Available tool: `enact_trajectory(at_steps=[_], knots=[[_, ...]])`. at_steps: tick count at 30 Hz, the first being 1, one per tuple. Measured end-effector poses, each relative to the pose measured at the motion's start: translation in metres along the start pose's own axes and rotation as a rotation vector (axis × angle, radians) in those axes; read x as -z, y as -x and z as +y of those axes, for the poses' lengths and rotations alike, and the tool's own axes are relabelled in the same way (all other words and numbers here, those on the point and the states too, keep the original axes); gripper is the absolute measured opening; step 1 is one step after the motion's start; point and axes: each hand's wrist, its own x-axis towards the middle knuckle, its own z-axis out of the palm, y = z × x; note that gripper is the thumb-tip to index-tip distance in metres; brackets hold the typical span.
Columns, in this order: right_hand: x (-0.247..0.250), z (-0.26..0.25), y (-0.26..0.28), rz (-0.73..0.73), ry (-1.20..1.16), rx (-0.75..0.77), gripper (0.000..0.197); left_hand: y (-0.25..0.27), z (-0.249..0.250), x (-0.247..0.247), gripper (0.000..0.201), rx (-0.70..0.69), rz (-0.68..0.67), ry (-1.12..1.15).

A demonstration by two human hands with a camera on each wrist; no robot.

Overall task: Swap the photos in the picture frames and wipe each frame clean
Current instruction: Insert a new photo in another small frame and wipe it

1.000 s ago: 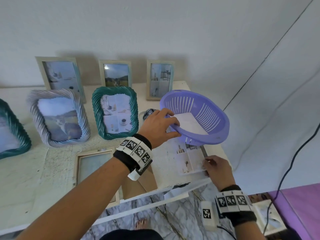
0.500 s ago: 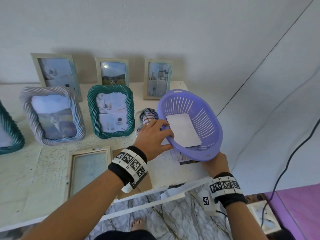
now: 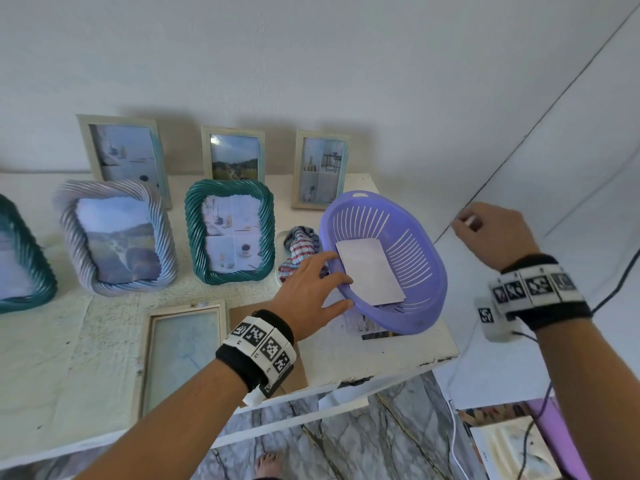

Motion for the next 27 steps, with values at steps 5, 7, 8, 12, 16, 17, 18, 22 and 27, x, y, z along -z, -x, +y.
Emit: enact_trajectory(at_steps=[5,7,8,12,16,17,18,22,27], knots=[[-0.038,-0.071,-0.048,-0.413,0.239,0.259,0.029,0.002,0.001,-0.002,0.036,0.045,-0.003,0.022],[-0.065,-0.095,-0.058,-0.546,0.391,0.303,0.043,0.002,0.001,-0.002,0.036,0.044,-0.003,0.012],[-0.080,-0.102,-0.062,-0.585,0.450,0.305,0.050,0.002,0.001,-0.002,0.036,0.041,0.002,0.007],[-0.131,-0.108,-0.068,-0.563,0.608,0.375,0.064,0.001,0.002,-0.003,0.035,0.039,0.007,-0.007],[-0.146,-0.106,-0.068,-0.582,0.707,0.413,0.068,0.001,0.000,-0.003,0.034,0.043,0.006,-0.006],[-0.147,-0.106,-0.068,-0.587,0.695,0.408,0.068,0.001,0.000,-0.003,0.034,0.041,0.004,-0.005],[-0.147,-0.106,-0.069,-0.589,0.690,0.400,0.067,0.001,0.000,-0.002,0.034,0.039,0.003,-0.005],[-0.148,-0.103,-0.072,-0.572,0.643,0.352,0.072,0.001,0.003,-0.001,0.033,0.052,-0.007,-0.001],[-0.151,-0.097,-0.077,-0.614,0.599,0.305,0.083,0.001,0.004,0.000,0.033,0.055,-0.012,0.000]])
